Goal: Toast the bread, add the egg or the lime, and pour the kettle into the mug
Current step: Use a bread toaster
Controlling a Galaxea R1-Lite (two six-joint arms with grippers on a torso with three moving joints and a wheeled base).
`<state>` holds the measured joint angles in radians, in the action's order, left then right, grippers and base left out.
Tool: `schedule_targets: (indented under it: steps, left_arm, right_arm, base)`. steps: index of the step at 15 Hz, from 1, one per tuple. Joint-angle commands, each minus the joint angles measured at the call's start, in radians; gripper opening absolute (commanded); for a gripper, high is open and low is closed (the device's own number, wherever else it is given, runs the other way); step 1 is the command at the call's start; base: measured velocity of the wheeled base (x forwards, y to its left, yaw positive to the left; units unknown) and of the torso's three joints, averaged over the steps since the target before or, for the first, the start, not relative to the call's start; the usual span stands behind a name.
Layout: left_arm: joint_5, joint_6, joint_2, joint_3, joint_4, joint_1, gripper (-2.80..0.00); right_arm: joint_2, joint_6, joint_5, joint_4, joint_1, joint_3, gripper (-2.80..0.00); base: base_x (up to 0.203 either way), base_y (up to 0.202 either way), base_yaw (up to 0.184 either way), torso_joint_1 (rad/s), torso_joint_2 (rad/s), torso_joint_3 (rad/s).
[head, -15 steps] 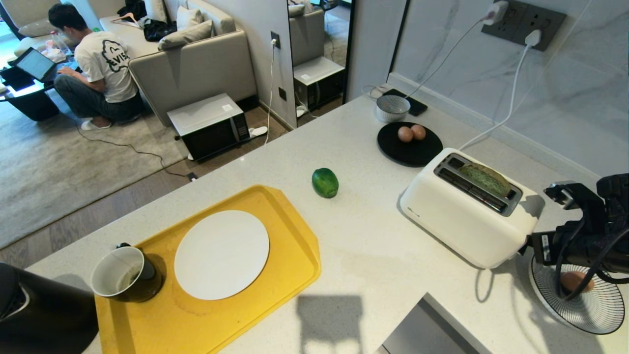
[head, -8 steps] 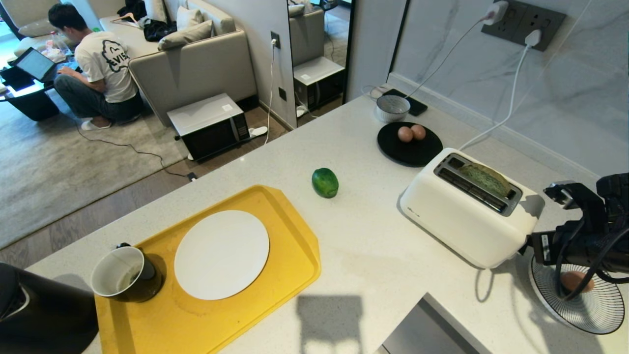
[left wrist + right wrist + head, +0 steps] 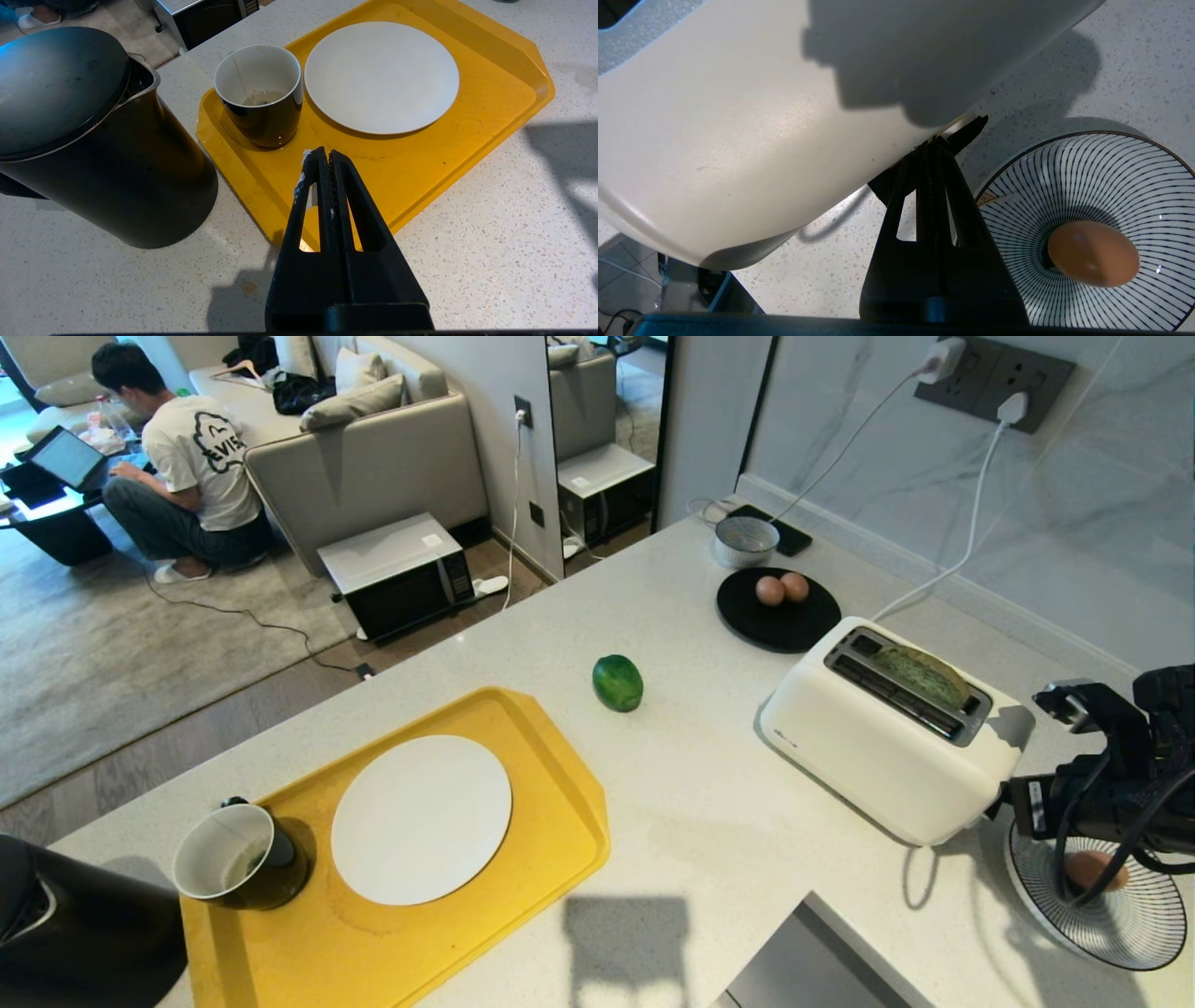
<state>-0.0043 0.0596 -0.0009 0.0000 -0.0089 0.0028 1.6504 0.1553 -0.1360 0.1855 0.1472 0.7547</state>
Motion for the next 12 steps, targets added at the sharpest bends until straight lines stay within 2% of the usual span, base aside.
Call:
schedule_targets:
  steps: [1, 12]
  left_arm:
    - [0.0, 0.0, -0.001, 0.0, 0.0, 0.0, -2.8]
    - [0.0, 0.0, -0.001, 0.0, 0.0, 0.0, -2.8]
  right_arm:
    - [0.002, 0.001, -0.001, 0.002, 0.0, 0.001, -2.8]
    - [0.003, 0.001, -0.001, 0.002, 0.0, 0.012, -2.8]
  base:
    - [0.0, 0.0, 0.0, 0.0, 0.0, 0.0]
    - [0.0, 0.0, 0.0, 0.0, 0.0, 0.0]
